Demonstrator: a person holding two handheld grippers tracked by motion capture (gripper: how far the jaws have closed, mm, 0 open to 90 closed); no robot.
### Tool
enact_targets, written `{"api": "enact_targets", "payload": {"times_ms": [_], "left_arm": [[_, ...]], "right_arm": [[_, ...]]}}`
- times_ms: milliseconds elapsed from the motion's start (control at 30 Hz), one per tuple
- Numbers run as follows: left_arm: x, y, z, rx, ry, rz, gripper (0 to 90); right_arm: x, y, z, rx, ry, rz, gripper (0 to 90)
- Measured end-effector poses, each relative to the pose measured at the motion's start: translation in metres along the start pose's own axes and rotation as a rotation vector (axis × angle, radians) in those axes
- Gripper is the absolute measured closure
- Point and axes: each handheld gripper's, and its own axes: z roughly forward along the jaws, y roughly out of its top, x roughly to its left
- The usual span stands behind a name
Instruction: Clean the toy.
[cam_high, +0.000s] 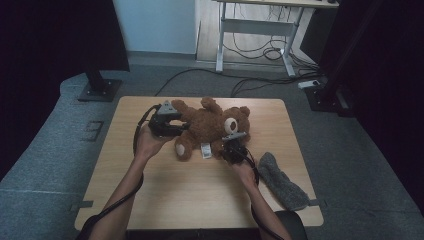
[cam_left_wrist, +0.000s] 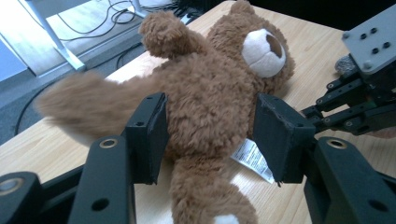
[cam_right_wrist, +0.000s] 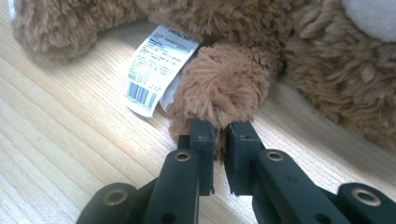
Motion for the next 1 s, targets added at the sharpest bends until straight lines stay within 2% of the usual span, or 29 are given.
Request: {"api": "enact_targets", "payload": {"times_ms": [167, 400, 700, 1000], "left_arm": [[0.001, 0.005, 0.008, 0.021, 0.012, 0.017, 39.3], [0.006, 0.019, 0.029, 0.035, 0.002, 0.003, 32.2], [0.011, 0.038, 0.061, 0.051, -0.015, 0.009, 35.7], [0.021, 0.047, 0.086, 0.073, -0.019, 0.001, 38.0]], "right_arm": [[-0.001, -0.002, 0.0, 0.001, 0.003, 0.0, 82.9], [-0.001, -0.003, 0.001, 0.0, 0.008, 0.001, 82.6], [-0.001, -0.005, 0.0, -0.001, 0.02, 0.003, 82.6], [-0.001, -0.007, -0.002, 0.0, 0.03, 0.004, 82.6]]}}
